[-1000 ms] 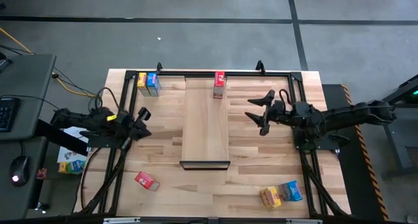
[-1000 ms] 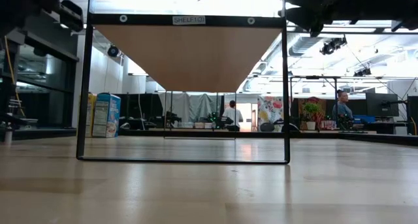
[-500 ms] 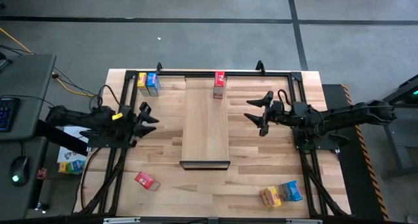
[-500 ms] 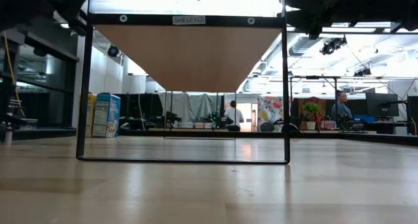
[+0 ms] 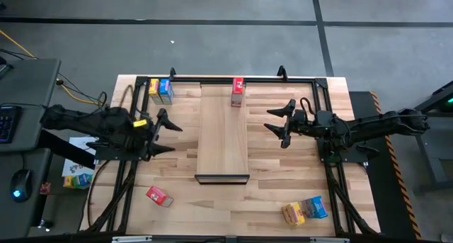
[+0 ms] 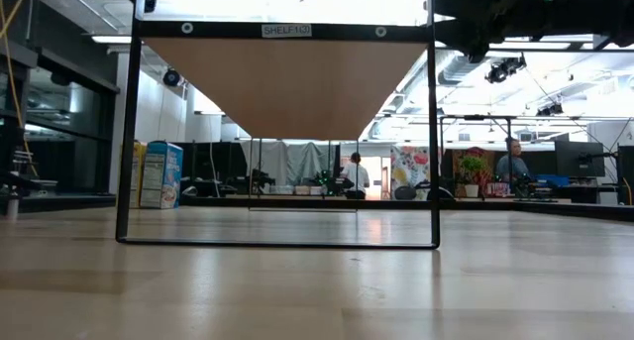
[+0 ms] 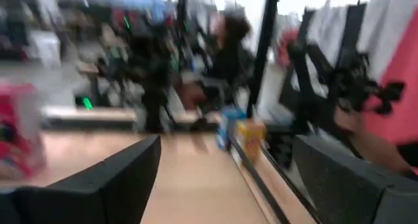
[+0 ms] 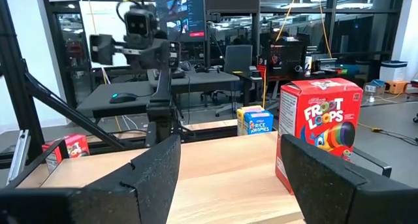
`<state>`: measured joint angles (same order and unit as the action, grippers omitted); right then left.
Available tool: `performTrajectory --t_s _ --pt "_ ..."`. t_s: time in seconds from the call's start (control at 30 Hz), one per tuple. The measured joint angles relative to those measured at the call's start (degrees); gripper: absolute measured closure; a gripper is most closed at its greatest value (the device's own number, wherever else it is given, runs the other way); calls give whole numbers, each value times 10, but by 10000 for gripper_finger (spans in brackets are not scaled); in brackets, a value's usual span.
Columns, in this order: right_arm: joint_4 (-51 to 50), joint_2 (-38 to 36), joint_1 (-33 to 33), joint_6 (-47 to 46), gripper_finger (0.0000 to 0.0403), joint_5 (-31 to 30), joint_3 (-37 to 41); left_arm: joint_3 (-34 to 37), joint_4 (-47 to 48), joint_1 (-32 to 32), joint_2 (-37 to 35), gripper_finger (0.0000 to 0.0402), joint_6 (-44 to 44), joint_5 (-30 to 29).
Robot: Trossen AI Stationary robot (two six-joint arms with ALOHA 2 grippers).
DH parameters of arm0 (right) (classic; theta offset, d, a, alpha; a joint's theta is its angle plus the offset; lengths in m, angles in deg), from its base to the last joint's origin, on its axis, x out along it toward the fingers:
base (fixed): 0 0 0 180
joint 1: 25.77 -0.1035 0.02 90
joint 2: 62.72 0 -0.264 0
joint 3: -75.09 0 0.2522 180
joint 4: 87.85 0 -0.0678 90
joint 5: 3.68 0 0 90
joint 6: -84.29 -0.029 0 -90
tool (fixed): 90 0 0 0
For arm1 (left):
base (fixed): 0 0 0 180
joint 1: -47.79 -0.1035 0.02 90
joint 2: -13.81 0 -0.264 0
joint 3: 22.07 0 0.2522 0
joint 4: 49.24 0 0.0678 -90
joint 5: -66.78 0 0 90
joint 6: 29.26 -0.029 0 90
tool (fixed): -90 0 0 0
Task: Stack cereal on shelf
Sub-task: Put the red cereal box on the shelf aligned with the other red cereal box
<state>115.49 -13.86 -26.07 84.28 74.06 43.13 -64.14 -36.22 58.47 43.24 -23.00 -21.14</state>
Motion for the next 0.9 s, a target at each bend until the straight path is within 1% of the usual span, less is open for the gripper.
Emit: performTrajectory --t_s 0.07,0.17,0.27,0.33,0.37,0.43,0.5,0.57,0.63,0.73,0.8,0.9 --pt "-5 0 0 0 146 0 0 -34 49 19 31 62 17 7" --pt "-13 0 0 0 146 0 0 -67 94 63 76 62 62 23" --pt "-21 0 0 -2 146 0 0 -76 78 116 111 62 110 67" --pt "-23 0 0 -2 146 0 1 -77 51 154 131 62 148 75" --pt "-23 0 0 -2 146 0 1 -77 43 174 139 62 166 68" --pt "-26 0 0 -14 146 0 1 -77 44 217 156 63 195 20" --pt "-29 0 0 -15 146 0 1 -77 72 259 171 66 224 -50" --pt "-35 0 -1 -16 146 0 1 -79 97 297 187 69 256 -103" --pt "-38 0 -1 -25 146 0 1 -93 133 335 209 71 281 -149" --pt "-40 0 -1 -32 146 0 1 -124 172 392 248 76 288 -216" --pt "-44 0 -1 -32 146 0 1 -148 198 424 280 79 274 -248" --pt "-48 0 -1 -31 146 0 1 -170 253 465 326 82 253 -248"
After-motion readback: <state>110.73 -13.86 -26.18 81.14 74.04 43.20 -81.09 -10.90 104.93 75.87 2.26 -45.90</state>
